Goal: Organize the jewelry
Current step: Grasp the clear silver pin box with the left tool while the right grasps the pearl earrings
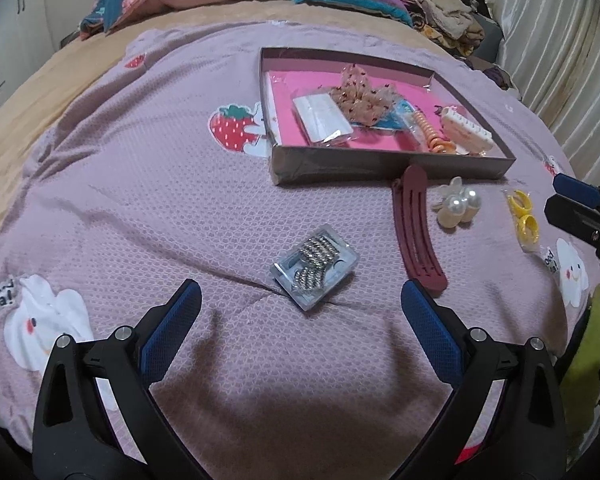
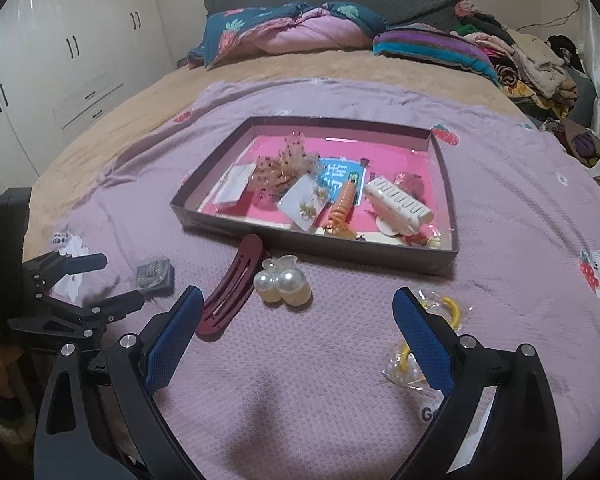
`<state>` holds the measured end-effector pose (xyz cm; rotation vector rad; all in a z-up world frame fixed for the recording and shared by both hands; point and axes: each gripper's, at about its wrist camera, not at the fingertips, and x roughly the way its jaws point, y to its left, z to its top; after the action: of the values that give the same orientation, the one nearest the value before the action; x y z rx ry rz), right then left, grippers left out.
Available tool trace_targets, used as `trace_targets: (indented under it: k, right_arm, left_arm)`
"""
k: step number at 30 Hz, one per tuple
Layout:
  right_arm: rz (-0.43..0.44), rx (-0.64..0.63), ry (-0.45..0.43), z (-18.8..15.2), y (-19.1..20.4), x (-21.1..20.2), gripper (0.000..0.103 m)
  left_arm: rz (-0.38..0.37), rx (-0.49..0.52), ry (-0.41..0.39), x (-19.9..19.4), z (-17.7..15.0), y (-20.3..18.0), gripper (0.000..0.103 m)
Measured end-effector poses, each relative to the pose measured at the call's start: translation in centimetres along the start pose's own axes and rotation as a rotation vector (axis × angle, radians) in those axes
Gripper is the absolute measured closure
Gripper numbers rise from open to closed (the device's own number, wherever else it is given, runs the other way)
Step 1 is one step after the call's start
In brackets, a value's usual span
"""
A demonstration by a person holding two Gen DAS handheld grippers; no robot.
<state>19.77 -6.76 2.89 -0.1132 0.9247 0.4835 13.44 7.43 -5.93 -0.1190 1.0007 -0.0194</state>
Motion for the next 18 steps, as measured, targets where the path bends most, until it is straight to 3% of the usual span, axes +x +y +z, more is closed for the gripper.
trace_targets:
  k: [5, 7, 10, 13, 18]
  right_arm:
    - [-0.002, -0.010, 0.032, -0.1, -0.1, 1.9, 0.008]
    - [0.001, -0.010, 0.048, -0.2, -0.1, 2.8, 0.008]
    - [0.009, -0.011, 0.068, -0.2, -0.1, 3.8, 0.009]
    - [0.016, -0.008, 0.080, -0.1, 0.0, 4.7, 0.010]
    - [0.022, -0.011, 0.093, 0.4, 0.3, 6.0, 0.016]
  left_arm:
    - [-0.016, -0.013, 0.010, 1.0, 0.1, 0.4, 0.020]
    - [-0.022, -0.013, 0.017, 1.4, 0.1, 0.4, 0.029]
    - [-0.029, -0.012, 0.027, 1.8, 0.0, 0.4, 0.032]
    - [-0.038, -0.012, 0.032, 2.2, 0.0, 0.3, 0.044]
    - [-0.054, -0.021, 0.037, 2.6, 0.3, 0.4, 0.049]
